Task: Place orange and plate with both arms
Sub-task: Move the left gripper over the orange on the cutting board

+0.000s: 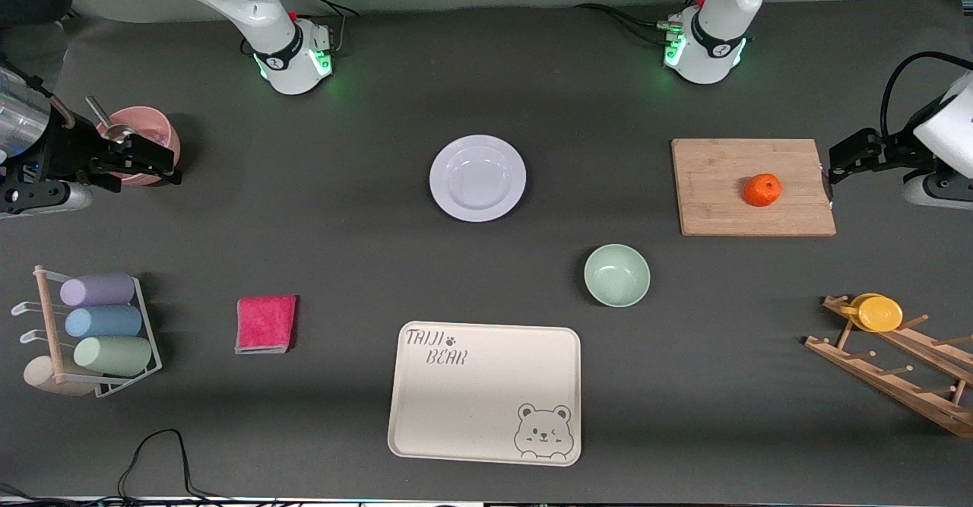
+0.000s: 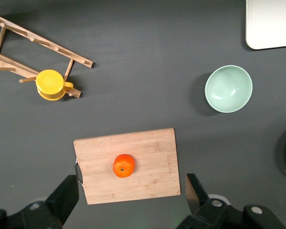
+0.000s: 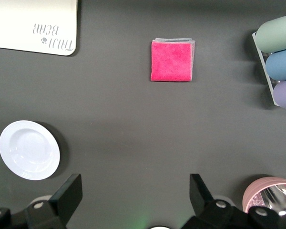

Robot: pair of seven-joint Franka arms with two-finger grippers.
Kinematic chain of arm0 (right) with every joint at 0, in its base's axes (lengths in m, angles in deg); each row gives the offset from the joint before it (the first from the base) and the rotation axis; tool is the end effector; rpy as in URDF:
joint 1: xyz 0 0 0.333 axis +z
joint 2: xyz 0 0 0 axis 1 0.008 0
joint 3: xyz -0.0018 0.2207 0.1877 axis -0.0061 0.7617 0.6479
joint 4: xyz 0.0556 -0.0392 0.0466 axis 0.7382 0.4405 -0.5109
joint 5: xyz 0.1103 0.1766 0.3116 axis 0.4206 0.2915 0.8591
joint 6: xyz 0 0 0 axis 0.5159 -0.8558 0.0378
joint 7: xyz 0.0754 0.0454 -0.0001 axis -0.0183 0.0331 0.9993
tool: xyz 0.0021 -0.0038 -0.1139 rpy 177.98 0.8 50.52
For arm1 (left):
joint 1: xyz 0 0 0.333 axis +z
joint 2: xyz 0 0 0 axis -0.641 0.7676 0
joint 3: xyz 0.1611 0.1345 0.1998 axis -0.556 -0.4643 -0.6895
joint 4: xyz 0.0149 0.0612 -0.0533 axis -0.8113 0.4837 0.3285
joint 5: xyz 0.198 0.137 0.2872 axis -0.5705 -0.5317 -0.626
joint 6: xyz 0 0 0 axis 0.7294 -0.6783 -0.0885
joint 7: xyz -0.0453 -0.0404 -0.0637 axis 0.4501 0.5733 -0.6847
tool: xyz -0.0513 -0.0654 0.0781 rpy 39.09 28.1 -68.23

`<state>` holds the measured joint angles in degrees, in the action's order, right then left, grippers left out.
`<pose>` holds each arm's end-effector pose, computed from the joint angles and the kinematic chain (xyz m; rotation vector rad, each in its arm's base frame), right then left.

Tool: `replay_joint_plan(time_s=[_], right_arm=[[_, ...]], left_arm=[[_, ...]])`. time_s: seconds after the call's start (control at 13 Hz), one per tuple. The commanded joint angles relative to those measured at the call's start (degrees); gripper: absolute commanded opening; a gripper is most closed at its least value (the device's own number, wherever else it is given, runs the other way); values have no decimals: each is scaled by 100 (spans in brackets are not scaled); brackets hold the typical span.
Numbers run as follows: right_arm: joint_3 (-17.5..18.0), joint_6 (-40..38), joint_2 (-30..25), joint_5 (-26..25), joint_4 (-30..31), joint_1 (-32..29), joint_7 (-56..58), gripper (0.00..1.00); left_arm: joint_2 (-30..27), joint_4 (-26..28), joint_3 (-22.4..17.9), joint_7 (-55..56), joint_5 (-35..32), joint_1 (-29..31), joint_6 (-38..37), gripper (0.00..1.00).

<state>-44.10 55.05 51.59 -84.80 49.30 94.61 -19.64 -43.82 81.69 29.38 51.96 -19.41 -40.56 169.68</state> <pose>0.5356 0.0382 0.5794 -3.0662 -0.0817 0.1288 0.5432 -0.0270 0.5860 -3.1184 0.2136 0.0638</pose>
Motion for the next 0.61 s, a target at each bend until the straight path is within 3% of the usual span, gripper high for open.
replay_joint_plan(time_s=[0.0, 0.54], right_arm=[[-31, 1, 49, 260, -112, 3, -166, 100], [-31, 1, 101, 271, -190, 3, -167, 100]], left_arm=[[-4, -128, -74, 90, 49, -106, -162, 100], [-39, -75, -101, -7, 110, -28, -329, 100]])
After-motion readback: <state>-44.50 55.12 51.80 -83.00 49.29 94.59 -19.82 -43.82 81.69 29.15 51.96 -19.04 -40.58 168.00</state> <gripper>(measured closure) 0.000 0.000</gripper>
